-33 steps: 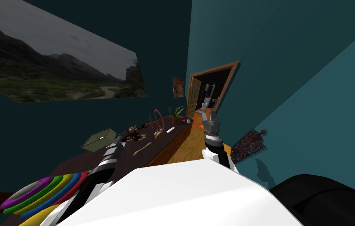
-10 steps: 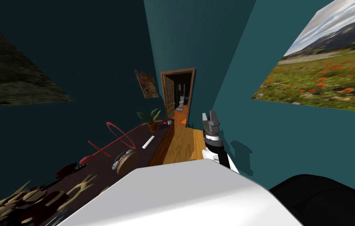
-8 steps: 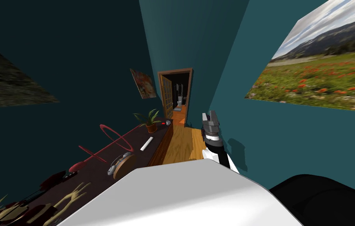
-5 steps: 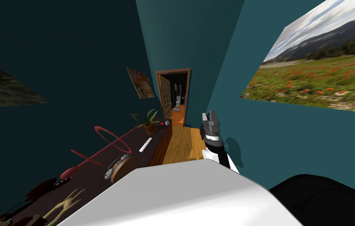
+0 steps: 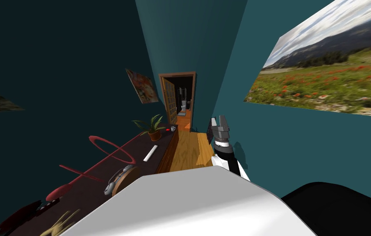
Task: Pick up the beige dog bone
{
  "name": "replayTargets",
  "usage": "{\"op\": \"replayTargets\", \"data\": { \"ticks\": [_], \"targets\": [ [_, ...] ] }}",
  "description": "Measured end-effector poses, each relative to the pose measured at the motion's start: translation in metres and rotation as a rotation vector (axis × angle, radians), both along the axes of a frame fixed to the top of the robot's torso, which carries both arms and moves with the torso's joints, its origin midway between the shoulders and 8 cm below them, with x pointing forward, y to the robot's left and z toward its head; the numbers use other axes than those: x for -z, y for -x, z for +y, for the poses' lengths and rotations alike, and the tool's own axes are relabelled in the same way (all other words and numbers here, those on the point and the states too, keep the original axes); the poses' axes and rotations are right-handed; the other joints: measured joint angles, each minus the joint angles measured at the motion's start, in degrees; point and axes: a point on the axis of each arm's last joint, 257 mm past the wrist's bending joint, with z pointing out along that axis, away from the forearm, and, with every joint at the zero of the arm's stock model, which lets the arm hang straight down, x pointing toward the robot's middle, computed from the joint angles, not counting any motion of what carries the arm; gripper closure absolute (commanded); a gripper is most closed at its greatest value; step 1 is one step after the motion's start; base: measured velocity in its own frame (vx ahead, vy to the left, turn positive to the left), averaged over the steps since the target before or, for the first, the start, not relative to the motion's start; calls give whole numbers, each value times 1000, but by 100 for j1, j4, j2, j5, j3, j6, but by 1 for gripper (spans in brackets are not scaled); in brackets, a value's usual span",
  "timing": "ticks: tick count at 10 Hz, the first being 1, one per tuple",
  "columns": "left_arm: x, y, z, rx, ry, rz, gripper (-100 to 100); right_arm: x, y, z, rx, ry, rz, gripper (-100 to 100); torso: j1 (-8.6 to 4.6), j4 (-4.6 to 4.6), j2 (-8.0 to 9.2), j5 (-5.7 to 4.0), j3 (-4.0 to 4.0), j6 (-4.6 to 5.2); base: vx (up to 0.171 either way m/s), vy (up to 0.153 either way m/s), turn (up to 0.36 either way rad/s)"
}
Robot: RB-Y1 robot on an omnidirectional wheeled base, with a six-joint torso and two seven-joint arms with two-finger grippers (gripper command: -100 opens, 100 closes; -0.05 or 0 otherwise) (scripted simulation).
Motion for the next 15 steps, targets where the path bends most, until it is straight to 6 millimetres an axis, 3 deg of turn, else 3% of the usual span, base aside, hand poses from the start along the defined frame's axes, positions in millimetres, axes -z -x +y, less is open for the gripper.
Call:
{"op": "replayTargets", "data": {
  "ticks": [1,2,15],
  "targets": [
    [2,1,-1,-5,5,3,0,0,0,0,0,0,0,0,-10,-1,-2,-2,-1,-3,-1,6,6],
    [1,1,-1,-4,4,2,-100,0,0,0,0,0,0,0,-19,-1,-4,-4,-2,-3,14,-10,81],
    [16,-31,41,78,9,8,-100,0,0,0,0,0,0,0,-31,-4,-14,-7,-8,-4,19,-22,66]
  ]
}}
